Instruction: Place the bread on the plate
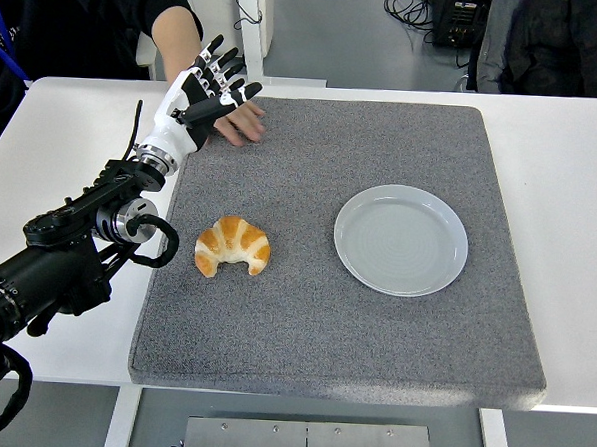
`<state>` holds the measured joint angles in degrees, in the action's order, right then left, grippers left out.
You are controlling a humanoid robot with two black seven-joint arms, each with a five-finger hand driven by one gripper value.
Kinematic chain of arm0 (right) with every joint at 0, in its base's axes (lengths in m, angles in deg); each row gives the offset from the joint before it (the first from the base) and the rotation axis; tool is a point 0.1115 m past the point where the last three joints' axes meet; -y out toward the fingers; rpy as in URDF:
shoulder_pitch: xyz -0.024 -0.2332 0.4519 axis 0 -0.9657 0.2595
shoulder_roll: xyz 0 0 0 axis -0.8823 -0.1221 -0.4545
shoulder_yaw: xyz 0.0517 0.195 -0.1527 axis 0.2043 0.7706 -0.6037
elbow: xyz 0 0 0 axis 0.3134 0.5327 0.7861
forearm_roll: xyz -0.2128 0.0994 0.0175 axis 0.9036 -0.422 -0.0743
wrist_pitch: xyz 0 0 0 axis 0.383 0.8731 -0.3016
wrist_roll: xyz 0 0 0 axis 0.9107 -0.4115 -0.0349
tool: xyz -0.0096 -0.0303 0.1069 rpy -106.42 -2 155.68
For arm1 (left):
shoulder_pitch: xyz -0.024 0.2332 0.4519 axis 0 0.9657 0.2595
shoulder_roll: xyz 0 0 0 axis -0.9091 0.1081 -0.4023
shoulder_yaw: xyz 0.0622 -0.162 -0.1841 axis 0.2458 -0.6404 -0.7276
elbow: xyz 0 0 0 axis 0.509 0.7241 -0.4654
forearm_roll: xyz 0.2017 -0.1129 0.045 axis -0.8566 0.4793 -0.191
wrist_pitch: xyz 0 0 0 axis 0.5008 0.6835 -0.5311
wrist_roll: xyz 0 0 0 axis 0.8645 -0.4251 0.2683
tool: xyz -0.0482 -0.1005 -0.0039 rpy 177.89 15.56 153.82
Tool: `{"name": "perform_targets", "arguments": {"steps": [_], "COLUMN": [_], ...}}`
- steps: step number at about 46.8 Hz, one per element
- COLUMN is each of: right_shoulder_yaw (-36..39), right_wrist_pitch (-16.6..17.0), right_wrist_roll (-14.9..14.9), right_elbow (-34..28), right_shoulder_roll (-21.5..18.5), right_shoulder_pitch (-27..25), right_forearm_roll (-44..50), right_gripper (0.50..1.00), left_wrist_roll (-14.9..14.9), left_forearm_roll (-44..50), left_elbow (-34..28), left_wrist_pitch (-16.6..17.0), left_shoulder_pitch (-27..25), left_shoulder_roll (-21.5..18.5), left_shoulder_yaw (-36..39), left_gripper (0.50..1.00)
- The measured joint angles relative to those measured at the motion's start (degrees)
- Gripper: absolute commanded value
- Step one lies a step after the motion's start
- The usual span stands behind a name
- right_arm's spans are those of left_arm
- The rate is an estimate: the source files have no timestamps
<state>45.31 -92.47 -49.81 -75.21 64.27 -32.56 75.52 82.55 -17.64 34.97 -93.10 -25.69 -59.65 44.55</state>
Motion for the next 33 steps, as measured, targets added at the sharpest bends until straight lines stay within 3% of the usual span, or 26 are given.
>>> {"name": "perform_targets", "arguments": {"steps": [33], "right_shoulder_yaw": [0.03], "right_wrist_pitch": [0.0], "right_wrist_roll": [0.0], "right_elbow": [-0.01], "right_shoulder_roll": [0.0], "right_shoulder_pitch": [0.0], "right_forearm_roll": [0.0], "right_gripper": [1.0], "left_wrist_roll": [0.0], "left_forearm_roll": [0.08], "left_elbow": [0.0], "left_wrist_pitch": [-0.7], "left_shoulder_pitch": [0.39], "left_shoulder_roll": [0.02], "left_shoulder_yaw": [-0.1], "left_gripper": [0.971]}}
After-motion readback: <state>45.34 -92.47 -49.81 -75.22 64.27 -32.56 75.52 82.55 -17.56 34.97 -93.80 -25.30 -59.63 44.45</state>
